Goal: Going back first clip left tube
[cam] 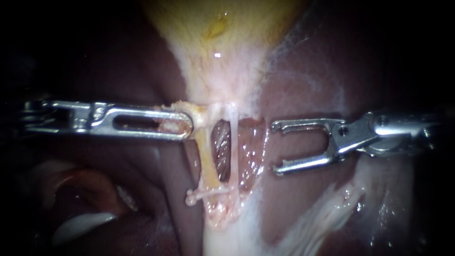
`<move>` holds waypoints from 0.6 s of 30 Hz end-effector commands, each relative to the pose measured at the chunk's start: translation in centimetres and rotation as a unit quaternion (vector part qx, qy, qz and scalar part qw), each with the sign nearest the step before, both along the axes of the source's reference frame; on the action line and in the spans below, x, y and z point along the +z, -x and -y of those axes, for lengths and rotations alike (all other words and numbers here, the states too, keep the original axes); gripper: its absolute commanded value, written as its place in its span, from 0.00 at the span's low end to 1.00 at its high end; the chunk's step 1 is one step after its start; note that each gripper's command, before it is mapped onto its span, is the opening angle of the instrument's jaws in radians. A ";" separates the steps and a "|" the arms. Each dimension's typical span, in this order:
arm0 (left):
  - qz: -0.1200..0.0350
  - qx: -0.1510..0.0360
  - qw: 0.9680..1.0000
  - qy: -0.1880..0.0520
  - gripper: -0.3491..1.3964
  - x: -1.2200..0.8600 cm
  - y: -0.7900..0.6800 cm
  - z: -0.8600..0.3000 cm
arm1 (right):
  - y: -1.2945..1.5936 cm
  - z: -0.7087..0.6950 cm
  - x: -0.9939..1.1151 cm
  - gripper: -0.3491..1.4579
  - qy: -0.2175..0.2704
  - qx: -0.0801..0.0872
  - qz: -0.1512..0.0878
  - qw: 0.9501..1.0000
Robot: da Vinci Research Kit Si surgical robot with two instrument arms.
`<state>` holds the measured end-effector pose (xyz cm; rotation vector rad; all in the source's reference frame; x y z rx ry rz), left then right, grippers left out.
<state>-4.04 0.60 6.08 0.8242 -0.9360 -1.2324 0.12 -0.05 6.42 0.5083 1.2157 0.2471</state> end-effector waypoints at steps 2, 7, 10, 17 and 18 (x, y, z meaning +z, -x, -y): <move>-0.002 -0.002 1.000 0.001 0.00 0.08 0.04 -0.01 | 0.00 0.01 0.00 0.47 -0.001 -0.002 -0.001 1.000; -0.003 -0.003 1.000 0.006 0.00 0.32 0.14 -0.02 | 0.01 0.01 0.00 0.47 -0.002 -0.004 -0.003 1.000; -0.004 -0.004 1.000 0.008 0.00 0.45 0.22 -0.03 | 0.01 0.01 0.00 0.47 -0.002 -0.004 -0.003 1.000; -0.007 0.002 1.000 0.008 0.00 0.63 0.30 -0.04 | 0.01 0.02 0.00 0.47 -0.002 -0.004 -0.003 1.000; -0.007 0.002 1.000 0.008 0.00 0.63 0.30 -0.04 | 0.01 0.02 -0.01 0.47 -0.002 -0.006 -0.004 1.000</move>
